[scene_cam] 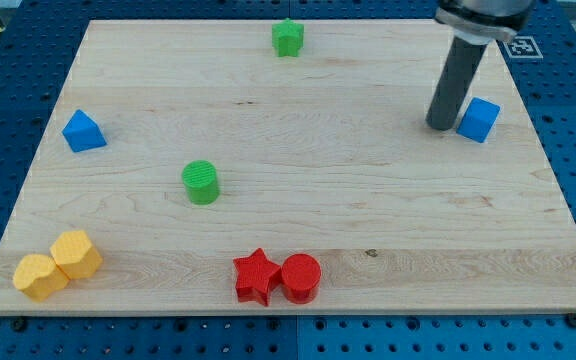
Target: Move the blue triangle closer to the blue cube
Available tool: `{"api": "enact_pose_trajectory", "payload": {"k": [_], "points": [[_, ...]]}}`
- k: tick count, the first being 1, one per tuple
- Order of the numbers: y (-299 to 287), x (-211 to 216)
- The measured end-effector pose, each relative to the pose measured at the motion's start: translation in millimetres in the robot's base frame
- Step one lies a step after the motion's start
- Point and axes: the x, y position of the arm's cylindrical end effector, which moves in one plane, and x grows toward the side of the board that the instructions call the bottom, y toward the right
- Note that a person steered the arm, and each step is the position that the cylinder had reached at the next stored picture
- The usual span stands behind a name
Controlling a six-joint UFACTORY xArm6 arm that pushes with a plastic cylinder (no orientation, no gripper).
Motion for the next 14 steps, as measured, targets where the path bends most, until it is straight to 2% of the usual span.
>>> {"api": "enact_pose_trajectory", "payload": {"k": [2, 3, 5, 6, 8, 10, 11, 12, 14], "points": [[46, -2], [18, -1], [-18, 37], [-112, 25], [-307, -31], [-482, -41], [-499, -35], [-492, 3], [-459, 23]]}}
